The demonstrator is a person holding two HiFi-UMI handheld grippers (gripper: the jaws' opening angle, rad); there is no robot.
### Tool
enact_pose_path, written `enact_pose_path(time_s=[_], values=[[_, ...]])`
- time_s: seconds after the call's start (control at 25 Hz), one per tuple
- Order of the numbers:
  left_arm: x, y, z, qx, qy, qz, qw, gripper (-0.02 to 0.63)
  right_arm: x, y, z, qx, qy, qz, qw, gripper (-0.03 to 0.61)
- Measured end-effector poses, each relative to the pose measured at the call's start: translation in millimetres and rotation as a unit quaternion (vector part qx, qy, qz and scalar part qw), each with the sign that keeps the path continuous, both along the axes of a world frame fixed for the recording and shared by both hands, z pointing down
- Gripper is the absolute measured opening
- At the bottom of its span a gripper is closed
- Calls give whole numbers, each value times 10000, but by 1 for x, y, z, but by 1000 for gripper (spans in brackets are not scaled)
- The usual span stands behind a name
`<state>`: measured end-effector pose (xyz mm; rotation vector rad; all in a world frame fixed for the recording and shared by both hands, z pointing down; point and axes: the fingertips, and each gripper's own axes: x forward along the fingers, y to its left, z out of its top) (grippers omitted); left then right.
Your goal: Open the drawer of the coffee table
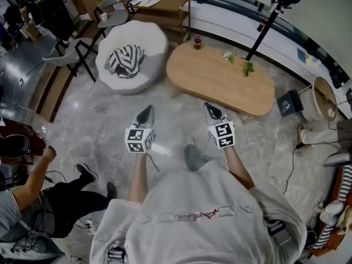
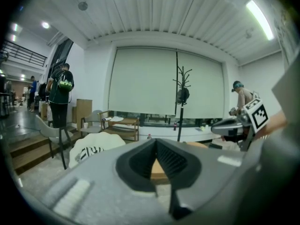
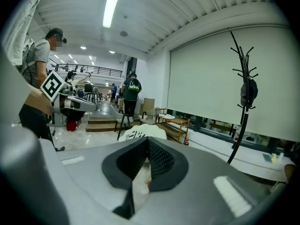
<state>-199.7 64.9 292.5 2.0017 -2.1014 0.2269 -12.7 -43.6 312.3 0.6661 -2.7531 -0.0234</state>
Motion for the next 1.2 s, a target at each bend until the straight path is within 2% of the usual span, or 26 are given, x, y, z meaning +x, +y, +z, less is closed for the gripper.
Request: enact_pose_path(time_s=[0.72, 1.2], values=[[-60, -164, -18, -19, -139, -40, 9999, 0, -67, -169, -12, -28, -118, -104, 9999, 5], [-95, -229, -13, -85, -202, -207, 9995, 0, -111, -241, -7, -70, -174, -318, 9993, 5]])
